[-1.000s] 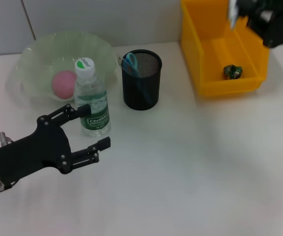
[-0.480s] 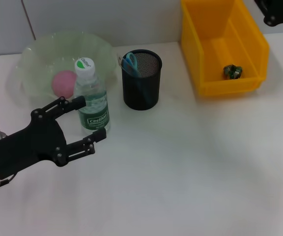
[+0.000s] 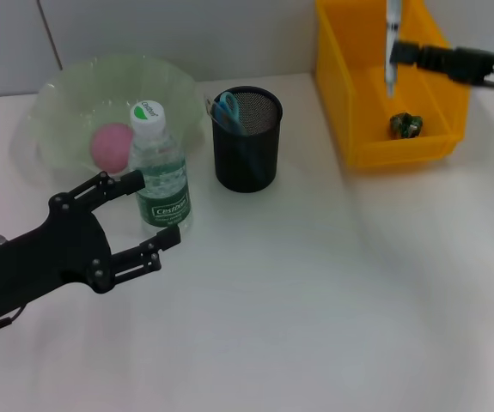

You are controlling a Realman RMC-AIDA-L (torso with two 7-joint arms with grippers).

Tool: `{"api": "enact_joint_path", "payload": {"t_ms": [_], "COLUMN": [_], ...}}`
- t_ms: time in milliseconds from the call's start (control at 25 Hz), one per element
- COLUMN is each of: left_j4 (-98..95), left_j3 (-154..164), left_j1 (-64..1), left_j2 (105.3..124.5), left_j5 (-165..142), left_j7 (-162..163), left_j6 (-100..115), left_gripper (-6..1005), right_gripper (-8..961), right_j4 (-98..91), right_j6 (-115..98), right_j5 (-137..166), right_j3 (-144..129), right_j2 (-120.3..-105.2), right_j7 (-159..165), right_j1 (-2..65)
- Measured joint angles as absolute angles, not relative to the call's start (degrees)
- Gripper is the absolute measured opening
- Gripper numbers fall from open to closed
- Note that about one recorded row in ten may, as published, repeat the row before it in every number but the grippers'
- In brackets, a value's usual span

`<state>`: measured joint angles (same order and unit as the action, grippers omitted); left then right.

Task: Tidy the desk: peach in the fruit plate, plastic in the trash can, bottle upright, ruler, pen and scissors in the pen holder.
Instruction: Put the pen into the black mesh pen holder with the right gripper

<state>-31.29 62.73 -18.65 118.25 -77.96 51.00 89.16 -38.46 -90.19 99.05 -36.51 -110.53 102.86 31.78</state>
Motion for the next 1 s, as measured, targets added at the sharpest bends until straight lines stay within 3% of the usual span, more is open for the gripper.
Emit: {"api": "enact_joint_path", "payload": {"t_ms": [120, 200, 240, 320, 360, 400, 520, 1000], "left_j4": [-31.29, -31.15, -31.04, -30.76, -30.27, -29.93, -29.17, -28.35], "left_j3": [62.73, 62.73, 62.73, 62.72, 62.72, 62.70, 62.66, 62.57], "left_j1": [-18.56, -18.51, -18.48, -18.48, -18.51, -18.55, -18.79, -19.07], "left_j2": [118.23, 118.29, 118.30, 118.33, 118.36, 118.36, 118.44, 118.47], "left_j5": [-77.96, -77.96, -77.96, -77.96, -77.96, -77.96, -77.96, -77.45], "left_j7": [51.00, 51.00, 51.00, 50.98, 50.84, 50.67, 50.33, 49.83], "left_j6": [89.04, 88.97, 88.94, 88.88, 88.83, 88.82, 88.75, 88.67], "left_gripper": [831, 831, 831, 831, 831, 831, 831, 831], "right_gripper": [108, 108, 108, 108, 108, 108, 108, 108], "right_j4": [-43.88, -51.80, -51.80, -57.77, -63.54, -63.54, -70.34, -80.89], "right_j6": [-86.77, -83.97, -83.97, -82.90, -82.55, -82.55, -82.18, -72.50], "right_j5": [104.83, 110.40, 110.40, 114.80, 118.21, 118.21, 121.36, 136.49], "right_j3": [-36.42, -36.69, -36.69, -36.77, -36.91, -36.91, -39.36, -53.69], "right_j2": [-111.51, -113.32, -113.32, -115.08, -117.16, -117.16, -119.04, -119.05], "right_j7": [97.66, 94.95, 94.95, 93.80, 93.06, 93.06, 92.33, 86.77], "right_j1": [31.19, 30.51, 30.51, 30.32, 30.30, 30.30, 30.09, 30.31]}}
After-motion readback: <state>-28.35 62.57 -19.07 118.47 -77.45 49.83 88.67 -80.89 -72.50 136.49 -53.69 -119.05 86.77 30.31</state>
